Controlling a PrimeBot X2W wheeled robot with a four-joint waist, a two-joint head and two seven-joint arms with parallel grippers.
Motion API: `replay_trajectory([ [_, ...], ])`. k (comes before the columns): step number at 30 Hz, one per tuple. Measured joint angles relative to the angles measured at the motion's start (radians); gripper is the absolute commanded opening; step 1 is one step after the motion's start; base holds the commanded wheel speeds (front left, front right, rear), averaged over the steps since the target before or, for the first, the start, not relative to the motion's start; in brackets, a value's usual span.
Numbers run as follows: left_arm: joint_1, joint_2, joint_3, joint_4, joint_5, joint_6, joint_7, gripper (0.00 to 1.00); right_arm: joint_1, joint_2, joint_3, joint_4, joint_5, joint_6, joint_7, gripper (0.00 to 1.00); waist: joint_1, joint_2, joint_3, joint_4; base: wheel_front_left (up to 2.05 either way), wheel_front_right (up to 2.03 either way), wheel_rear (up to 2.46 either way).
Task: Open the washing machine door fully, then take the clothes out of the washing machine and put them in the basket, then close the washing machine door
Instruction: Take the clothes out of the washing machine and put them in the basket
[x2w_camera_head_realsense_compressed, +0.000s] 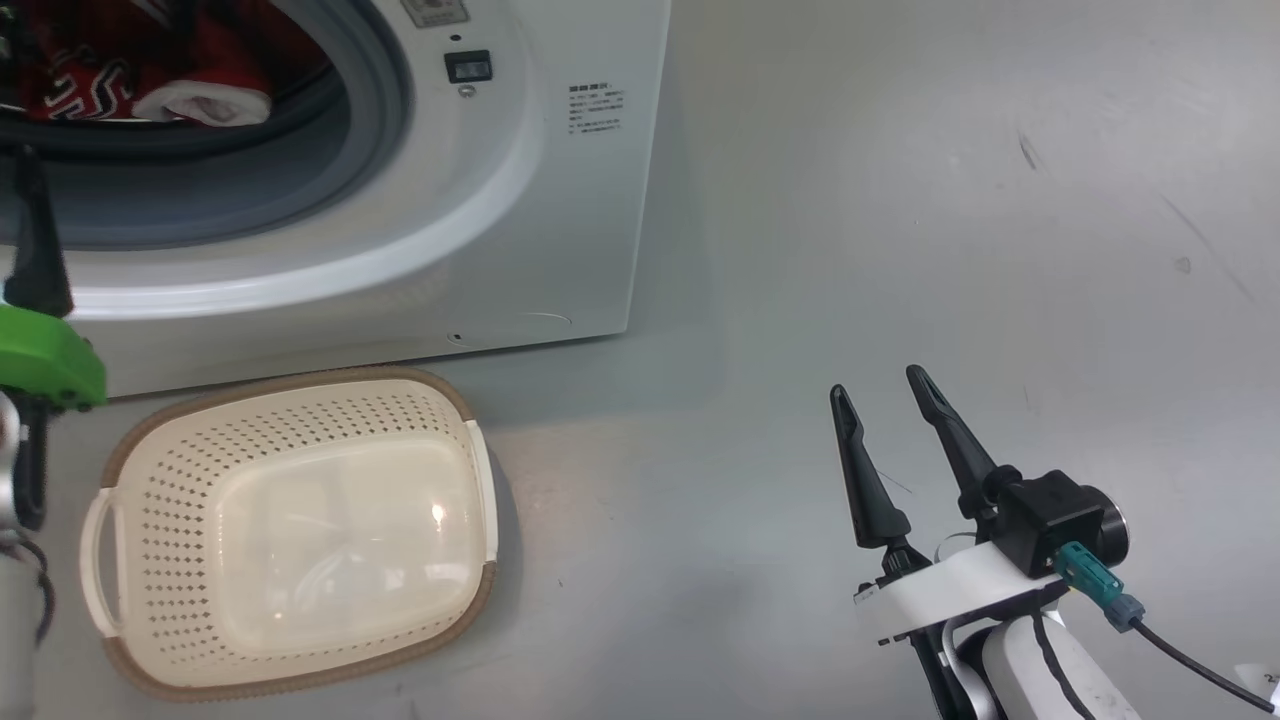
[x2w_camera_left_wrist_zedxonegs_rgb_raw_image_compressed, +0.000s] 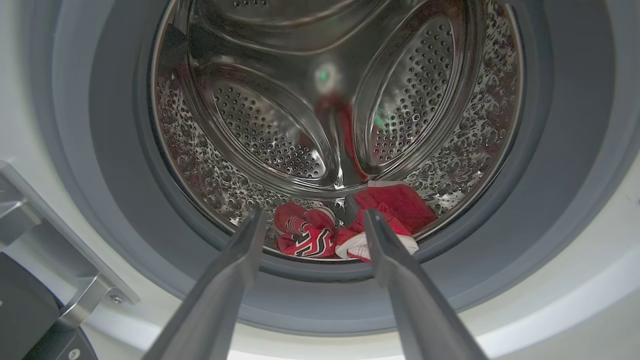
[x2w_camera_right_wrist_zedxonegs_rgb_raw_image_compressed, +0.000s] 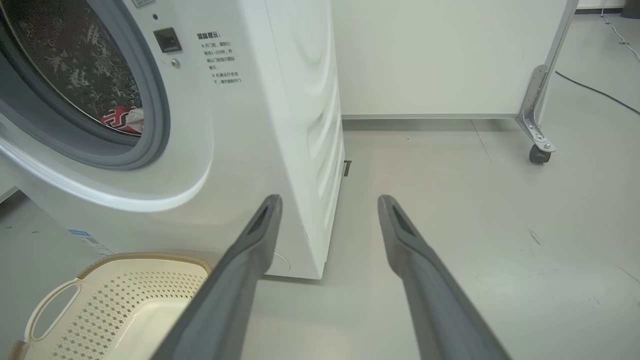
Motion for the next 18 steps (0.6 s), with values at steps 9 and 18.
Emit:
replay_trajectory([
  [9, -0.153, 0.103, 0.013, 0.106, 0.046, 0.009, 0.119, 1.00, -0.036, 0.014, 0.027, 0.008, 0.000, 0.000, 0.000, 1.00, 0.0000, 0.0000, 0.091, -0.096, 0.00, 0.00, 0.00],
  [18, -0.270, 0.146, 0.010, 0.228, 0.075, 0.018, 0.206, 1.00, -0.073, 0.020, 0.048, 0.019, 0.002, -0.001, -0.003, 1.00, 0.0000, 0.0000, 0.160, -0.174, 0.00, 0.00, 0.00],
])
